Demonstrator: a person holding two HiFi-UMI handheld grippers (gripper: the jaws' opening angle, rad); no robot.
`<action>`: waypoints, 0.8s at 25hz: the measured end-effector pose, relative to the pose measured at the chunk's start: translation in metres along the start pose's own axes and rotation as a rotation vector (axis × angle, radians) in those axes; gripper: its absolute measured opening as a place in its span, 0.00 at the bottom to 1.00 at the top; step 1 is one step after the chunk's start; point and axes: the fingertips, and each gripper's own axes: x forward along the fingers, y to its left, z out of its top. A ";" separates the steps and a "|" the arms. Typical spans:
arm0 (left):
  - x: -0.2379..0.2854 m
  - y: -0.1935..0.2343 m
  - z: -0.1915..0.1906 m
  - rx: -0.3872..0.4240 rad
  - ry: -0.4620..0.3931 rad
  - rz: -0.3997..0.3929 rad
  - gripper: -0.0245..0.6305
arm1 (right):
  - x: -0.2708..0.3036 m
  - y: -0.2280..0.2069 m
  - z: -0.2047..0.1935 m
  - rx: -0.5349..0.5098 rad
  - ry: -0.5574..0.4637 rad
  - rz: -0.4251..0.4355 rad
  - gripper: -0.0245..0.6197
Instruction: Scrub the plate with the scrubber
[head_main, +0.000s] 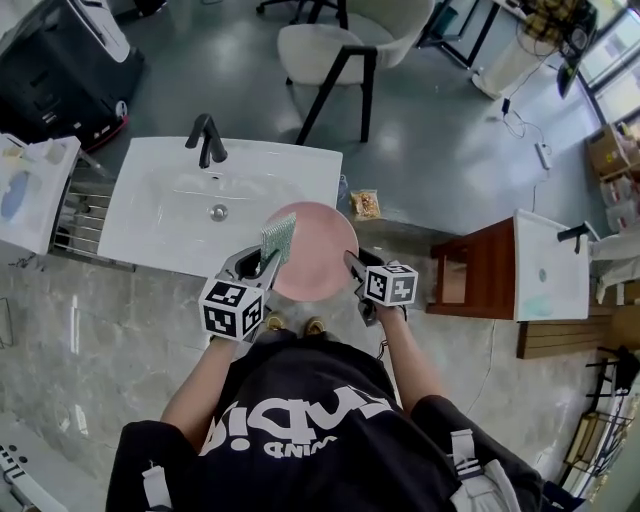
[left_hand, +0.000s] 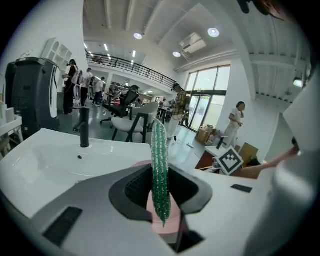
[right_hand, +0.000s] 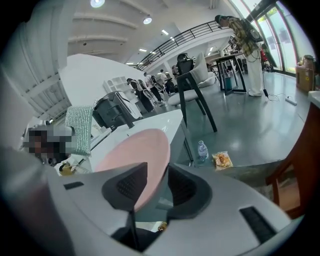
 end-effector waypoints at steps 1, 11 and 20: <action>0.008 -0.002 -0.002 0.008 0.023 -0.021 0.18 | 0.001 0.000 0.001 -0.004 0.001 -0.005 0.26; 0.082 -0.038 -0.029 0.033 0.239 -0.257 0.18 | 0.008 -0.003 0.005 -0.006 0.010 -0.065 0.17; 0.127 -0.056 -0.056 0.048 0.422 -0.392 0.18 | 0.013 -0.006 0.009 0.063 -0.005 -0.109 0.12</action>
